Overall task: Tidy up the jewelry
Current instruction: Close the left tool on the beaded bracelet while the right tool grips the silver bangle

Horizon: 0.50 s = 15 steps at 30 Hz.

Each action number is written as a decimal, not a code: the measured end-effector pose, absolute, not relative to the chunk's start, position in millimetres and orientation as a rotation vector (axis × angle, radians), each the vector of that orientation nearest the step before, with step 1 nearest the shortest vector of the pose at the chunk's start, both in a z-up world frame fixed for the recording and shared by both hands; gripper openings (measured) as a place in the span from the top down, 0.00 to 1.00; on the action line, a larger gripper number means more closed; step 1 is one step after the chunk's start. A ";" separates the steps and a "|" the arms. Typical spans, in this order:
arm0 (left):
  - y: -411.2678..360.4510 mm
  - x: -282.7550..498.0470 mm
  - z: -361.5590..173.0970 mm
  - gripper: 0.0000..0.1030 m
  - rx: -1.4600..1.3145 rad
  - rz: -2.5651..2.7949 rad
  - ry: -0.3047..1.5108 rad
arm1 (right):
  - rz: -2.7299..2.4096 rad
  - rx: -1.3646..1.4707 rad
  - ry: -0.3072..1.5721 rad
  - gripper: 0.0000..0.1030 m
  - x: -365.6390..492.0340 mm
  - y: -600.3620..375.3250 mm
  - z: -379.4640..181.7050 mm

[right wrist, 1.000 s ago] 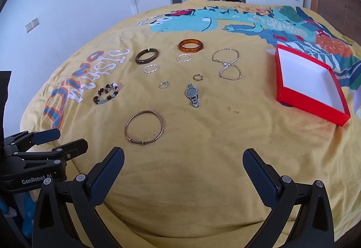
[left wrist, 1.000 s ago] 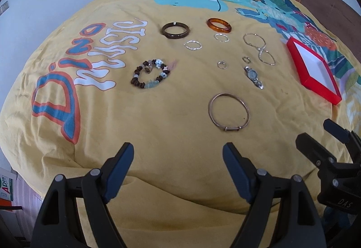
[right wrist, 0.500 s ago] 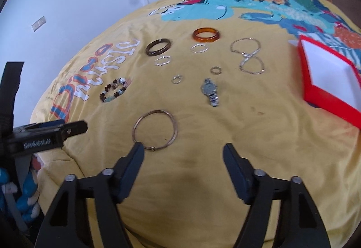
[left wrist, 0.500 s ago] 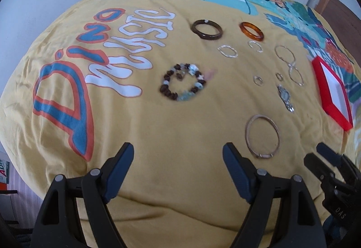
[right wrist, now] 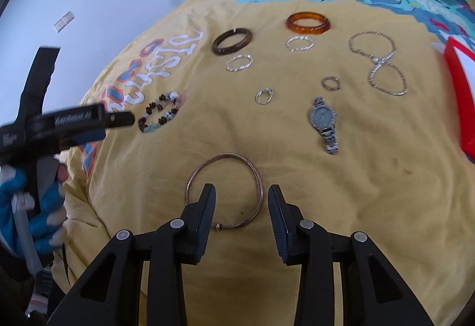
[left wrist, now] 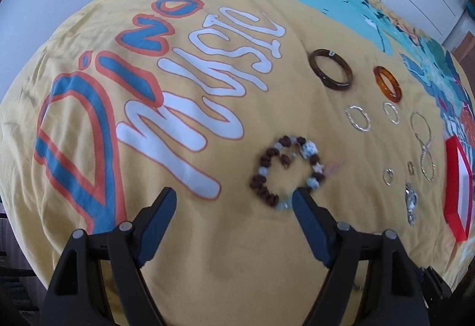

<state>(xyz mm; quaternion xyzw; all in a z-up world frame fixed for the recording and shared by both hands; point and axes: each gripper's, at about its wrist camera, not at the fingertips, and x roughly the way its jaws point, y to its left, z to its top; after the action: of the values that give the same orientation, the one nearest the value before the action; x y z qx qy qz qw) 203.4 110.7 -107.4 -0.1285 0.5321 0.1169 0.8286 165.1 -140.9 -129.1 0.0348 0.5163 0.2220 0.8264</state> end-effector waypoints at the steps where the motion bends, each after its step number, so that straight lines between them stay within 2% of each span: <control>1: 111.3 208.0 -111.4 0.24 -0.266 0.259 1.136 | 0.472 0.070 1.107 0.66 167.3 -140.3 -132.6; 11: 101.7 232.3 -139.4 0.30 -0.177 0.313 1.152 | 0.506 0.011 1.137 0.72 179.7 -132.1 -152.6; 14: 96.6 235.8 -139.0 0.40 -0.138 0.322 1.128 | 0.502 -0.017 1.130 0.81 184.7 -128.8 -155.7; 15: 93.8 236.3 -138.1 0.48 -0.124 0.322 1.121 | 0.497 -0.027 1.126 0.87 185.9 -128.2 -156.1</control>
<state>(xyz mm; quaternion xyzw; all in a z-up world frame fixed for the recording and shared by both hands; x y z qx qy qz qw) 236.3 93.8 -138.1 -0.0585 0.5288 0.1518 0.8330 185.9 -128.2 -156.1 -0.0124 0.5281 0.2332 0.8164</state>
